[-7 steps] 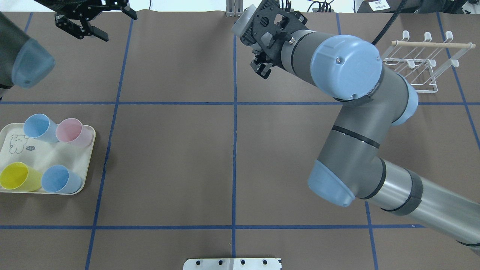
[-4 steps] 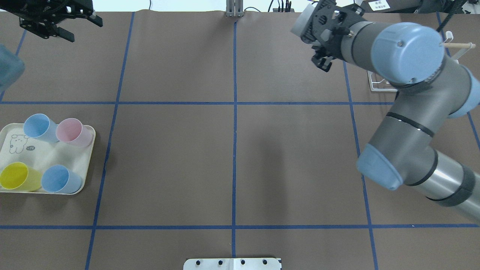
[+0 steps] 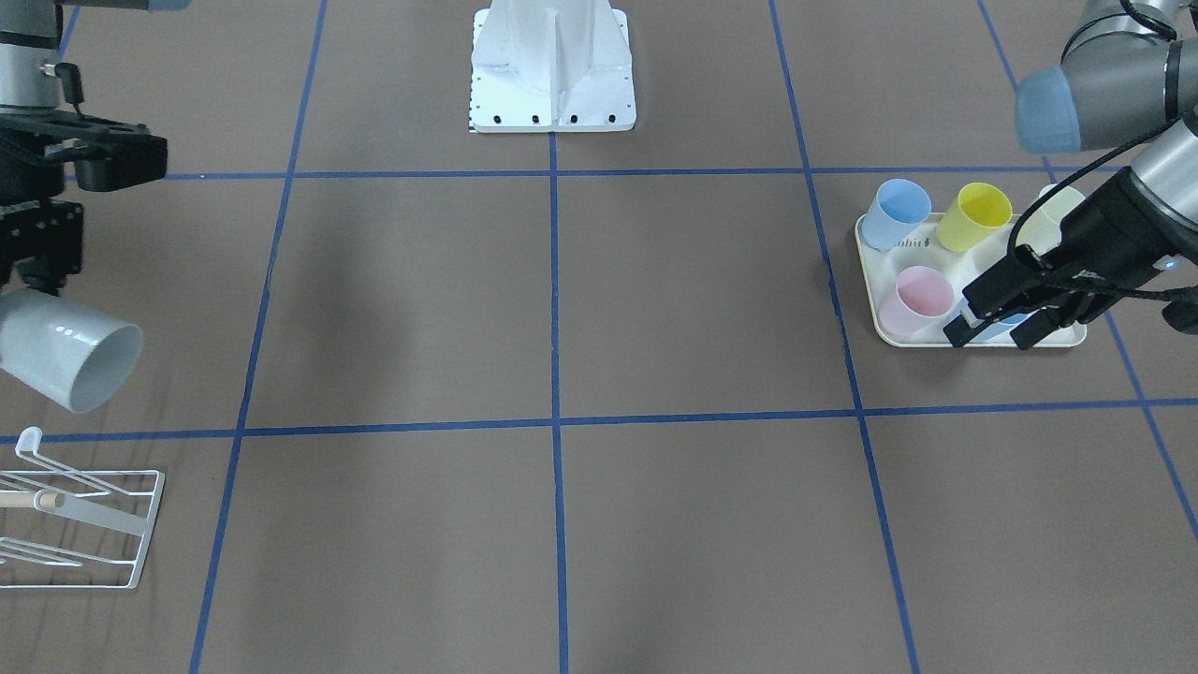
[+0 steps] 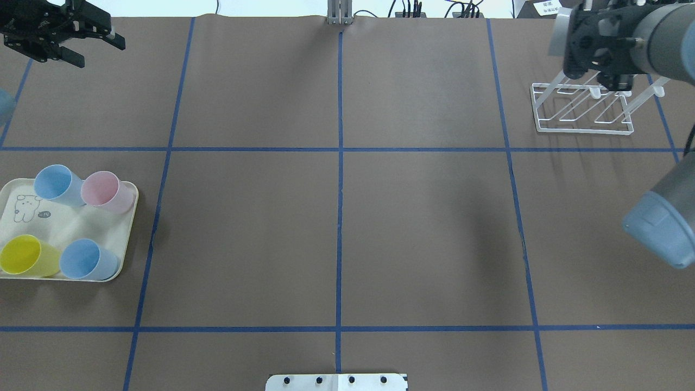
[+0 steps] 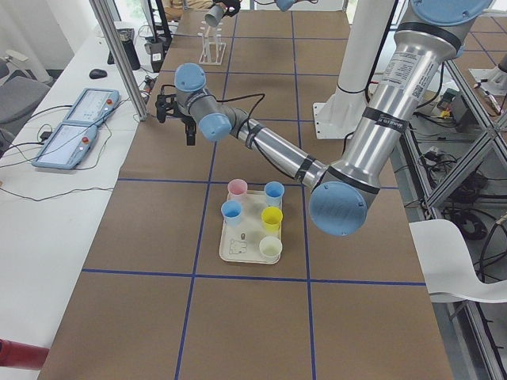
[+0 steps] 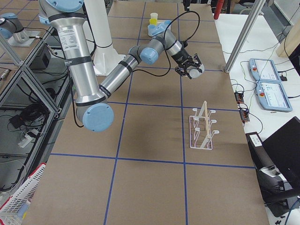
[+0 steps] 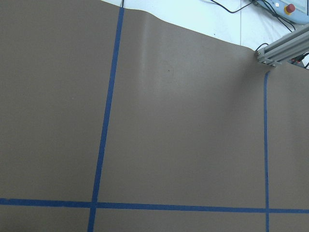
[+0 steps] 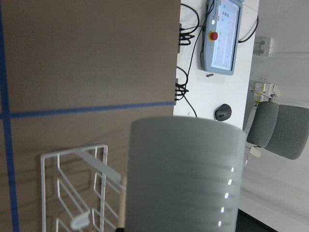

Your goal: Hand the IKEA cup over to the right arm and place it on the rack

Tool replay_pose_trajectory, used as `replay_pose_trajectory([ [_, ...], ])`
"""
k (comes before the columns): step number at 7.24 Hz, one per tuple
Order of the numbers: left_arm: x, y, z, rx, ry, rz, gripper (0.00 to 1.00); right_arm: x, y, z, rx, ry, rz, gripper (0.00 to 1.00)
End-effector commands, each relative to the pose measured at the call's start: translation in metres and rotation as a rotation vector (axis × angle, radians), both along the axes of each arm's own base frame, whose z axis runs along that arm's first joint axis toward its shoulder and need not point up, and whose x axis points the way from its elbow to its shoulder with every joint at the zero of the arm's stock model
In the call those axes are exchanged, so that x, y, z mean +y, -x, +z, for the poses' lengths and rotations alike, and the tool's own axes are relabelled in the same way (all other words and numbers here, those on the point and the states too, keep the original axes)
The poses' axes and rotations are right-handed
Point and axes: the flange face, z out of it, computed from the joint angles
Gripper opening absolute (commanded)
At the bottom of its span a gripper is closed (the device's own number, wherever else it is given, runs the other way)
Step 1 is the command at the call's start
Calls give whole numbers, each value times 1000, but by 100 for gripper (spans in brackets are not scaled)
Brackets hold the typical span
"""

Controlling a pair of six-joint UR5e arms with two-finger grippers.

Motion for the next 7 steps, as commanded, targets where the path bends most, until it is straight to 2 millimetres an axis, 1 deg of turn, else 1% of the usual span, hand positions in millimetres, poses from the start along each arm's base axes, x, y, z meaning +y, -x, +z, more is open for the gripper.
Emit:
replay_pose_trajectory([
  [1, 1, -1, 2, -1, 4, 2, 100, 7, -41, 42, 368, -44, -131, 20],
  [2, 1, -3, 1, 0, 3, 4, 100, 6, -47, 49, 530, -72, -207, 20],
  [3, 1, -3, 1, 1, 7, 3, 100, 3, -47, 56, 688, -92, -313, 21],
  [4, 2, -3, 0, 3, 9, 2, 100, -5, -43, 74, 779, -71, -382, 22],
  [6, 1, -4, 0, 4, 10, 2, 100, -8, -2, 112, 964, -44, -417, 18],
  [7, 2, -4, 0, 4, 11, 3, 100, -9, 9, 124, 989, -33, -430, 19],
])
